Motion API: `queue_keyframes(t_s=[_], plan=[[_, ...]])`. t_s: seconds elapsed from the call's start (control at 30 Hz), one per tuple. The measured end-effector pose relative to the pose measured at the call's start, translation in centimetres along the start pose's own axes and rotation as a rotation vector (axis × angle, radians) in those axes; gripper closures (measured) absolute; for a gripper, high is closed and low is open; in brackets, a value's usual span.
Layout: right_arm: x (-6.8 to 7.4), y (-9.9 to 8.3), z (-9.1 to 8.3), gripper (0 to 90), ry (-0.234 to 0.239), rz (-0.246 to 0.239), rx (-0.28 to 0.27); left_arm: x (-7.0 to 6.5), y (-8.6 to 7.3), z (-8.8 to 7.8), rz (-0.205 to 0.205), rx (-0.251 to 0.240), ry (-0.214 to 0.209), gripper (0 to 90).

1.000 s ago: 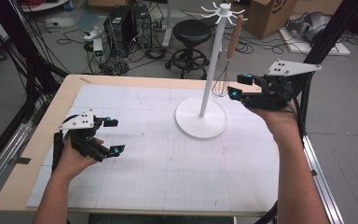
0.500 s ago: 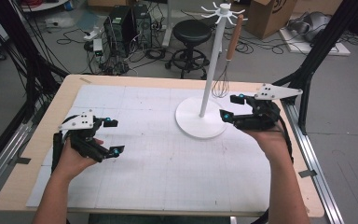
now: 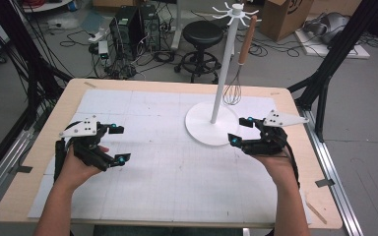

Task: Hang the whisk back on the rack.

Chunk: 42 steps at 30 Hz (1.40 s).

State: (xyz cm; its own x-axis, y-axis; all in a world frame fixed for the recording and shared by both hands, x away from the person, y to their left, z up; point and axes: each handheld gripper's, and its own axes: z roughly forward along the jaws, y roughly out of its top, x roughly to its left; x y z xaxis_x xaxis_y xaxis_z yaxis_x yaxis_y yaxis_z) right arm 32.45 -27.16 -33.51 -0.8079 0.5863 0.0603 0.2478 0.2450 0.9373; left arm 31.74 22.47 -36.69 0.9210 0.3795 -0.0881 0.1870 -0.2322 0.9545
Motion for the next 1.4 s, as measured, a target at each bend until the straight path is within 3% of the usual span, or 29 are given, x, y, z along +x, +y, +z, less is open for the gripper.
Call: queue_keyframes(t_s=[0.03, 0.1, 0.17, 0.67, 0.97, 1.4], plan=[[-0.1, -0.1, 0.2, 26.2, -0.009, -0.005, 0.028, 0.0, 0.0, 0.0, 0.003, 0.002, -0.003, 1.6], [0.0, -0.3, 0.2, 26.2, -0.020, -0.012, 0.027, 0.0, 0.0, 0.1, 0.003, 0.001, -0.005, 1.6], [0.1, -0.3, 0.0, 26.2, -0.009, -0.013, 0.016, 0.0, 0.0, 0.1, 0.004, 0.001, -0.006, 1.6], [0.0, -1.2, 1.3, 20.7, 0.028, -0.001, 0.092, -0.1, 0.0, 0.2, 0.006, 0.007, -0.008, 1.6], [0.0, -1.1, 1.3, 20.7, 0.038, -0.006, 0.070, -0.3, 0.0, 0.0, 0.012, 0.006, -0.008, 1.6], [-0.1, -1.2, 1.5, 20.7, 0.038, -0.003, 0.083, -0.3, -0.1, 0.1, 0.011, 0.013, -0.002, 1.6]])
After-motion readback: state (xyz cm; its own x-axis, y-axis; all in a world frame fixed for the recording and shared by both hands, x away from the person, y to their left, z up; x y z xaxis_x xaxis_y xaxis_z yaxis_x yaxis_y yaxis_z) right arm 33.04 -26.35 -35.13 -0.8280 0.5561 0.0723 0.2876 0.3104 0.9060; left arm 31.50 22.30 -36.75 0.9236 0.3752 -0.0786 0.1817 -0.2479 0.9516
